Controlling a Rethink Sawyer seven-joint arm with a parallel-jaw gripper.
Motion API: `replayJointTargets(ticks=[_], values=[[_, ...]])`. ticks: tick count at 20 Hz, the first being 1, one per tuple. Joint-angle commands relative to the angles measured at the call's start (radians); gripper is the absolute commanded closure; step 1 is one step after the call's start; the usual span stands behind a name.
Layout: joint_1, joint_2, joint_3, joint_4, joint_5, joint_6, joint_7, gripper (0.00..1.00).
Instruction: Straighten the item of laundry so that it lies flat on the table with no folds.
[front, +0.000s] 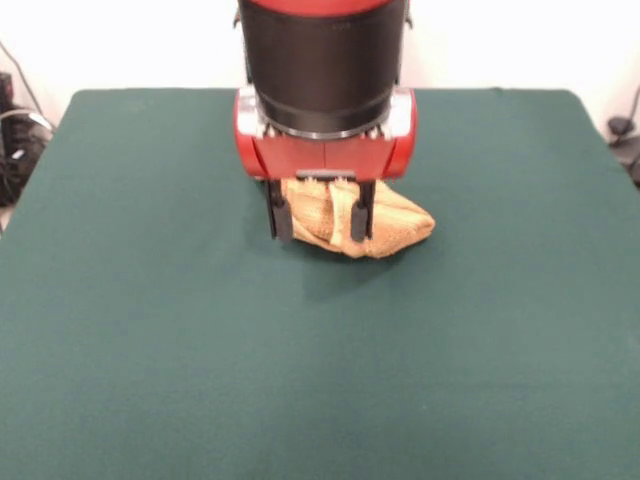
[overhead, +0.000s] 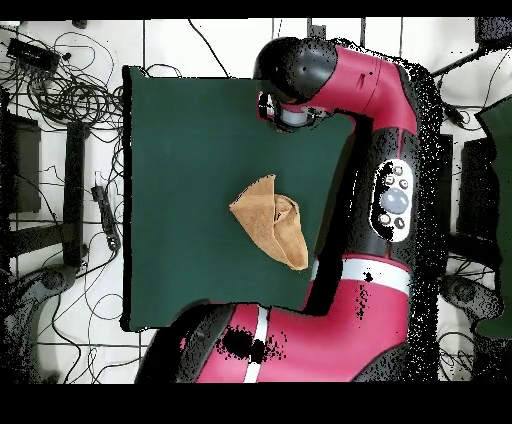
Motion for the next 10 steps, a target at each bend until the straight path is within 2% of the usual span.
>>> replayJointTargets(ticks=[1,10], values=[[-0.007,-0.098,0.059,0.272,0.025,-0.066,0.086,0.0],[-0.014,-0.101,0.072,0.275,0.015,-0.065,0.081,0.0]])
